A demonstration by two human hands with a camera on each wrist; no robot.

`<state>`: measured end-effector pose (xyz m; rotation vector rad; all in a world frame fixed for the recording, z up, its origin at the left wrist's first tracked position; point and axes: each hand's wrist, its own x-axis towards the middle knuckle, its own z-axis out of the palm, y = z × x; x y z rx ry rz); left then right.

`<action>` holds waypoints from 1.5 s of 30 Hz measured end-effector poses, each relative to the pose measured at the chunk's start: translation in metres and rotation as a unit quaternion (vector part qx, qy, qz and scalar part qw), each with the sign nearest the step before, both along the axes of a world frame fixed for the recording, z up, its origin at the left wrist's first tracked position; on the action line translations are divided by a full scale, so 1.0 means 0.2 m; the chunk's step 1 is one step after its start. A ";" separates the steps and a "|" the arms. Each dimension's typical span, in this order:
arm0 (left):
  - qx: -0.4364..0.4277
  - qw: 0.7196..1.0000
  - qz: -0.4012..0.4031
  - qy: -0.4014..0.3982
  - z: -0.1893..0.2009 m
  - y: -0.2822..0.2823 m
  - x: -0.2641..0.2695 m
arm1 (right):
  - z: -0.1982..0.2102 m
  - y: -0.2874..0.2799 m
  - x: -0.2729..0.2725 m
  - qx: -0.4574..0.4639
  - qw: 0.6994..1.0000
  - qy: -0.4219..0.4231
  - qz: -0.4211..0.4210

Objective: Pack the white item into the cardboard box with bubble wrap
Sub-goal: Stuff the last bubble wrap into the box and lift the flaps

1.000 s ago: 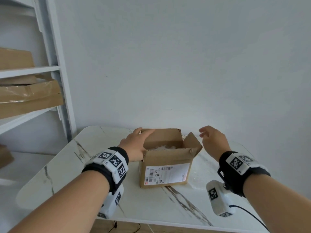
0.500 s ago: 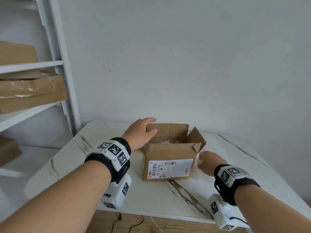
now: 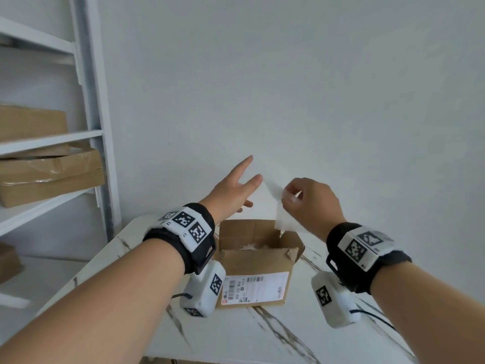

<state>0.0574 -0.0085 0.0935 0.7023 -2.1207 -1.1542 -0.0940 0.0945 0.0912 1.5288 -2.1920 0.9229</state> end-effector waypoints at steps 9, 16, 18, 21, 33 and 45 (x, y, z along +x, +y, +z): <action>0.015 0.999 0.030 0.006 -0.01 -0.02 0.10 | -0.08 0.00 0.15 -0.008 0.987 0.037 0.158; 0.097 0.995 -0.006 0.016 0.03 -0.06 0.20 | 0.02 0.01 0.12 0.152 0.962 0.175 0.141; 0.100 0.995 -0.022 0.005 0.04 -0.05 0.21 | 0.03 0.01 0.15 0.167 0.967 0.138 0.134; 0.101 0.994 -0.036 0.014 0.06 -0.03 0.21 | 0.06 0.01 0.18 0.154 0.980 0.060 0.112; 0.230 0.969 -0.049 0.073 0.04 -0.04 0.20 | 0.18 0.04 0.15 -0.075 0.881 -0.402 0.237; 0.263 0.949 -0.109 0.133 0.00 -0.04 0.18 | 0.07 0.07 0.02 0.004 0.784 -0.565 0.259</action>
